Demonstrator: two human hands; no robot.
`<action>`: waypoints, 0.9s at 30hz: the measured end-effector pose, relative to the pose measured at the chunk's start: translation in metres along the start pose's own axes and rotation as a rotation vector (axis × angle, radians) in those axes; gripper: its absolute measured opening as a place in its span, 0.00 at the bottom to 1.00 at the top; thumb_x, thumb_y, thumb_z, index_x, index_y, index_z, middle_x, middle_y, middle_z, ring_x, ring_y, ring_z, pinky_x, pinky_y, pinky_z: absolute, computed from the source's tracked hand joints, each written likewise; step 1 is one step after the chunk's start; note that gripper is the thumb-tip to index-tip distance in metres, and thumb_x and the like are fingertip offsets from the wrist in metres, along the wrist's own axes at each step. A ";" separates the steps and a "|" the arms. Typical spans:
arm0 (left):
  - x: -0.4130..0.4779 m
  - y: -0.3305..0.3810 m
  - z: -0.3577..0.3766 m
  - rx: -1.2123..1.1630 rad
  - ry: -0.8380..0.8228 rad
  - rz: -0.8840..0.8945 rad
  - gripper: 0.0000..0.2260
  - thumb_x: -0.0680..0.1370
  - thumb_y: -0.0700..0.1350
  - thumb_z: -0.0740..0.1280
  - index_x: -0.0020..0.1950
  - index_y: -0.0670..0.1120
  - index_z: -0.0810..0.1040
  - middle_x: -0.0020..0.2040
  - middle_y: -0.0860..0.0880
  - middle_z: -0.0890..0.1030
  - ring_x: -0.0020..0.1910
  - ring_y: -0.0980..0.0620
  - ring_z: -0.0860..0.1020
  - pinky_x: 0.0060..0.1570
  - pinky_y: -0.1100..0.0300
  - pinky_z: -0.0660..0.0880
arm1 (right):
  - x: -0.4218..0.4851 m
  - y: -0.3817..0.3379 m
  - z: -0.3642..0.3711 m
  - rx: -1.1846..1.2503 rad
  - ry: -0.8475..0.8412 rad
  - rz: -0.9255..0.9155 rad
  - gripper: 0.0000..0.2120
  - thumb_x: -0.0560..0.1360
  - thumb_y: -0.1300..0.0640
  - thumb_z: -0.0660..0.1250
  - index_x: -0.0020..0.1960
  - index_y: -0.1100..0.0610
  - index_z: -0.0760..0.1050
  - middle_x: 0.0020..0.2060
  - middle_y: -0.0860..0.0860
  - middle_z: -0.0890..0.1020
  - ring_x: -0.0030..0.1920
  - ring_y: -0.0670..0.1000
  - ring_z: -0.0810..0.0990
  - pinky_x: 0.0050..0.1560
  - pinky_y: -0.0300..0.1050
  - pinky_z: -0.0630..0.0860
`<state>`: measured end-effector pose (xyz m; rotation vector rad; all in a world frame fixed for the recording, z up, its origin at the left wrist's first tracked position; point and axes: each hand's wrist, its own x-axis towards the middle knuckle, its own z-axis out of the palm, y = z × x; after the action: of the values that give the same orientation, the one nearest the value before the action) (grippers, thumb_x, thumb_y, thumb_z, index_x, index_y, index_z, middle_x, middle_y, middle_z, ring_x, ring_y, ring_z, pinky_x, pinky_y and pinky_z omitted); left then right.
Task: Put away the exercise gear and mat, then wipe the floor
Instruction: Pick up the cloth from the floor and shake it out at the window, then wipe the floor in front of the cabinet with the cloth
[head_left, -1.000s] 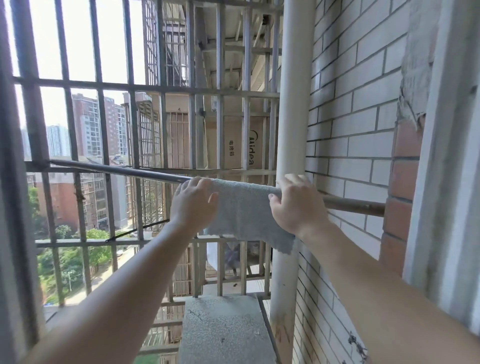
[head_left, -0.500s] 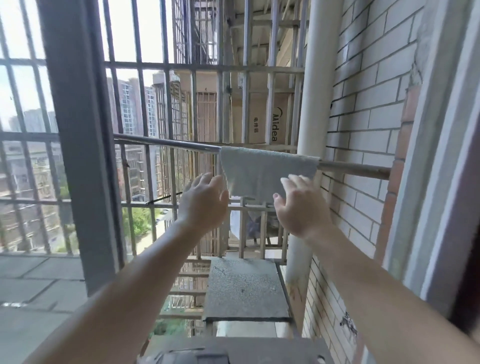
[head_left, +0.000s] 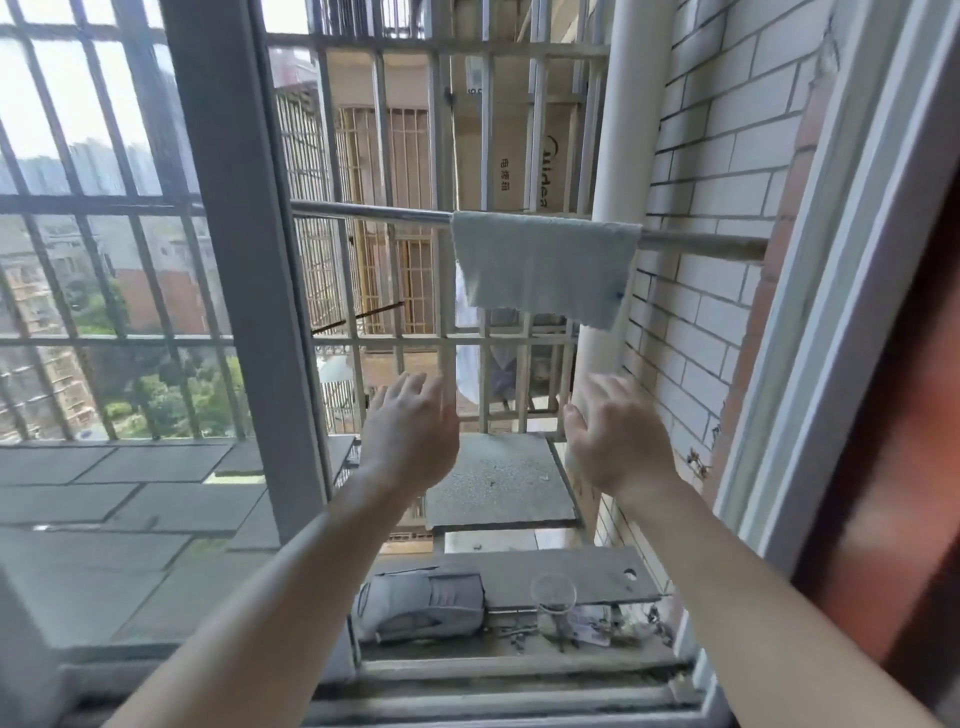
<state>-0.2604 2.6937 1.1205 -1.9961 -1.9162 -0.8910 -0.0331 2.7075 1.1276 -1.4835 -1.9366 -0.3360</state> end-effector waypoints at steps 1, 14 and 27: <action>-0.007 -0.001 0.001 -0.010 -0.005 -0.002 0.20 0.83 0.50 0.54 0.73 0.46 0.68 0.72 0.46 0.72 0.72 0.48 0.67 0.74 0.46 0.63 | -0.007 0.000 0.001 0.006 -0.018 0.005 0.10 0.77 0.53 0.58 0.51 0.58 0.74 0.50 0.52 0.79 0.53 0.55 0.74 0.53 0.49 0.72; -0.082 0.005 0.010 0.020 -0.084 -0.031 0.20 0.82 0.51 0.55 0.73 0.48 0.70 0.72 0.50 0.72 0.73 0.49 0.67 0.73 0.50 0.60 | -0.081 0.004 0.006 0.044 -0.181 0.010 0.10 0.79 0.51 0.53 0.51 0.54 0.71 0.50 0.49 0.77 0.54 0.51 0.72 0.56 0.46 0.69; -0.144 0.033 0.012 0.014 -0.264 -0.203 0.21 0.83 0.52 0.55 0.76 0.49 0.65 0.75 0.51 0.68 0.75 0.51 0.64 0.74 0.49 0.62 | -0.127 0.043 -0.006 0.143 -0.395 0.018 0.22 0.81 0.50 0.53 0.74 0.55 0.64 0.73 0.49 0.68 0.73 0.49 0.62 0.72 0.47 0.58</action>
<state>-0.2193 2.5786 1.0368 -2.0236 -2.2951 -0.6821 0.0263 2.6221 1.0430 -1.5576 -2.1953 0.1140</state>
